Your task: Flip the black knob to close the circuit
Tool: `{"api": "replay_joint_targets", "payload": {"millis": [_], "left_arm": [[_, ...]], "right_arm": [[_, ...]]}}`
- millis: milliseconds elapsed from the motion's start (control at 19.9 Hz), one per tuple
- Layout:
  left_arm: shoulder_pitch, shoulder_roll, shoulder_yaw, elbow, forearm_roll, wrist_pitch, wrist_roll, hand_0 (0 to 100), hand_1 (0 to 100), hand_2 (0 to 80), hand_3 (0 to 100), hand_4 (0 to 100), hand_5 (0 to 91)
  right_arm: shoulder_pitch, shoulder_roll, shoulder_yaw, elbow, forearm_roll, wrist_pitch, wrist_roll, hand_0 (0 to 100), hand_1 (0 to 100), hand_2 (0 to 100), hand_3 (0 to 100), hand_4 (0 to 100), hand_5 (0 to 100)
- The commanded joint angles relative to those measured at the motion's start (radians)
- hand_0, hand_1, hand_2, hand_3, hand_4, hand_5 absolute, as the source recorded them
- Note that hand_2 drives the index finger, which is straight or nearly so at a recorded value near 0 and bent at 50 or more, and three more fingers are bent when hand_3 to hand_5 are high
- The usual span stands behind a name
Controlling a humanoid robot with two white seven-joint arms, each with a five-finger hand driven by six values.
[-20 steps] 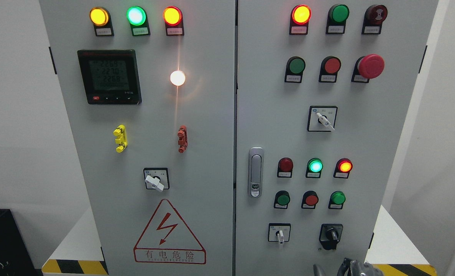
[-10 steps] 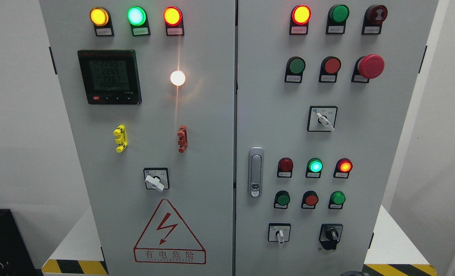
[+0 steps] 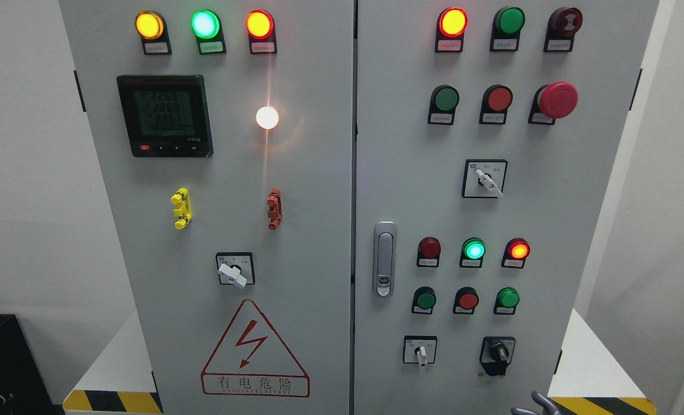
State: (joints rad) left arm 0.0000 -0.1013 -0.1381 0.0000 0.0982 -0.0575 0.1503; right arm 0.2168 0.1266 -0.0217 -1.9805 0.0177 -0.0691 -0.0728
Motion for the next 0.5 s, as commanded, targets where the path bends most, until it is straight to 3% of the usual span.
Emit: {"api": "replay_joint_targets", "payload": {"millis": [0, 452], "left_arm": [[0.023, 0.000, 0.000, -0.029, 0.000, 0.001, 0.000, 12, 56, 0.0, 0, 0, 0.0], [0.023, 0.000, 0.000, -0.029, 0.000, 0.001, 0.000, 12, 56, 0.0, 0, 0, 0.0]], "right_arm": [[0.038, -0.002, 0.031, -0.041, -0.094, -0.027, 0.016, 0, 0, 8, 18, 13, 3], [0.058, -0.002, 0.045, -0.046, -0.096, -0.029, 0.018, 0, 0, 8, 17, 11, 2]]}}
